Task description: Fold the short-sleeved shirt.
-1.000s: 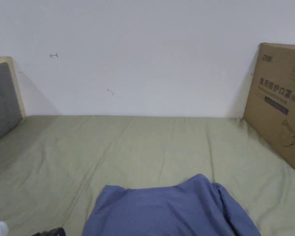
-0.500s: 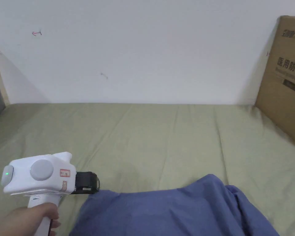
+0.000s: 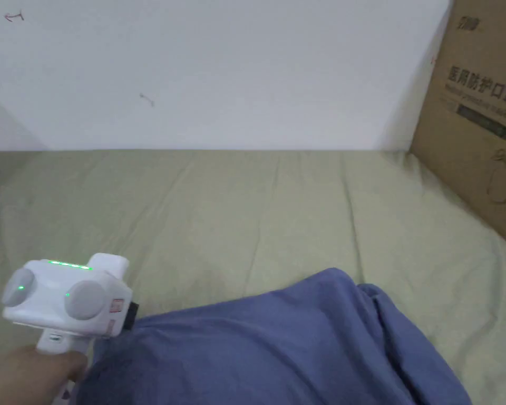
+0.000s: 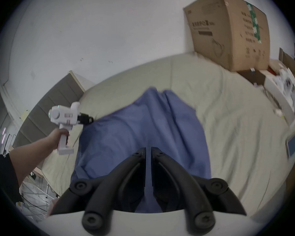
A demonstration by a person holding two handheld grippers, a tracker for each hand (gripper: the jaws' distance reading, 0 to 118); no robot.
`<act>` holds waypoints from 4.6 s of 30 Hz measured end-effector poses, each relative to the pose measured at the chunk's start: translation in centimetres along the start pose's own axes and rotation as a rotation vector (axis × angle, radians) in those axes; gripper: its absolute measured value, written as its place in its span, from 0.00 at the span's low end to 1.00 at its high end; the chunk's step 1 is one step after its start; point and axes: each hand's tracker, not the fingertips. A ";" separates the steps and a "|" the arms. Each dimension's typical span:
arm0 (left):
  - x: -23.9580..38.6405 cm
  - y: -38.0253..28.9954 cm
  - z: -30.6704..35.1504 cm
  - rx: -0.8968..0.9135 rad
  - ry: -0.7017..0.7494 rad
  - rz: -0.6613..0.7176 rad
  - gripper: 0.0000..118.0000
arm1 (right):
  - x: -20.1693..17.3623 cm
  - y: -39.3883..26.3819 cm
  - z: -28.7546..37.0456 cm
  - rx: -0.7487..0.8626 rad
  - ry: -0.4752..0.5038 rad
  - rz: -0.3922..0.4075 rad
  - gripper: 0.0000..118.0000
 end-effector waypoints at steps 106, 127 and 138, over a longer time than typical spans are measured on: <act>-2.8 -24.2 18.8 0.081 -0.009 0.240 0.01 | 11.5 -7.7 3.5 -0.286 -0.308 -0.108 0.02; -5.2 -28.4 25.9 0.072 -0.110 0.212 0.93 | 13.7 -10.7 11.1 -0.356 -0.314 -0.185 0.93; -1.6 -27.0 39.2 0.597 -0.066 0.392 0.31 | -2.5 -6.3 18.7 0.260 -0.002 -0.164 0.27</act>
